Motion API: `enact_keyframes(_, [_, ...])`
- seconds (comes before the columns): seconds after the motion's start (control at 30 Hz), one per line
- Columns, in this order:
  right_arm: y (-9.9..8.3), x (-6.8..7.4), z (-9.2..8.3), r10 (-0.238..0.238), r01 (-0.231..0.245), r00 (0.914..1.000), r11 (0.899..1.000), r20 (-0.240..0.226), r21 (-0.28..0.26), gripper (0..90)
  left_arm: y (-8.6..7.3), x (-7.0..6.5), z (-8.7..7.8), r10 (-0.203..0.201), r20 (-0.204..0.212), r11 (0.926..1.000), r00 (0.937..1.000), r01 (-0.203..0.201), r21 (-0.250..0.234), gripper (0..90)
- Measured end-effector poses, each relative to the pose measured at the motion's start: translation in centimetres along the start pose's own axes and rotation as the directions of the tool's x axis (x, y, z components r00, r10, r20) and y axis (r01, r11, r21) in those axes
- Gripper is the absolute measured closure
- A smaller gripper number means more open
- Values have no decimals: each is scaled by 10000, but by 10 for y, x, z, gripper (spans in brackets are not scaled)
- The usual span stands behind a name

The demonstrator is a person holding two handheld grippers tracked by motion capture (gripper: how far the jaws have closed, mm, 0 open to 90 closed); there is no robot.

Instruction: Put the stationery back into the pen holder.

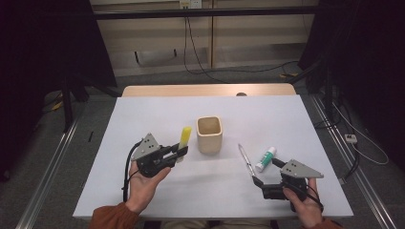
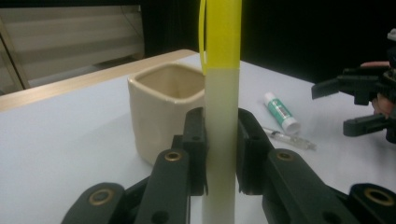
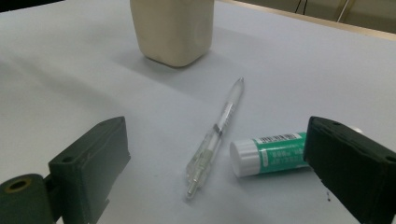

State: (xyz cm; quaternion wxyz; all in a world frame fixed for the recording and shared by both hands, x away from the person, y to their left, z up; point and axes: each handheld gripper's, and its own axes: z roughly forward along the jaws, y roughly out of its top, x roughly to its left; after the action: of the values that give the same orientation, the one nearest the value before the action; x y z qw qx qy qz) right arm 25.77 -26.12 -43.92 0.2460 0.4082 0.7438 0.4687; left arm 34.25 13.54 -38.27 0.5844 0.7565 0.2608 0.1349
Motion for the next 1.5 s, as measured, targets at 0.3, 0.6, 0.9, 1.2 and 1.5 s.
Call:
enact_keyframes(0.3, [-2, -2, -3, 74, -74, 10000, 9999, -16, -87, 62, 19, 7, 16, -162, -67, 9994, 9998, 160, -293, 772])
enact_keyframes(0.6, [-2, -2, -2, 141, -142, 9998, 9999, -103, -52, 54, 39, 13, 35, 3, -212, 9978, 9998, -17, -665, 773])
enact_keyframes(0.9, [-2, -2, -1, 70, -71, 9998, 10000, -165, -54, 50, 47, 19, 57, -148, -193, 9964, 9997, 131, -839, 772])
enact_keyframes(1.2, [-2, -1, -1, 63, -63, 9997, 10000, -224, 8, 51, 50, 26, 75, -188, -223, 9944, 9996, 164, -1041, 772])
enact_keyframes(1.5, [-2, -1, 0, 66, -65, 9998, 10000, -211, 38, 49, 44, 33, 91, -365, -184, 9949, 9992, 346, -945, 773])
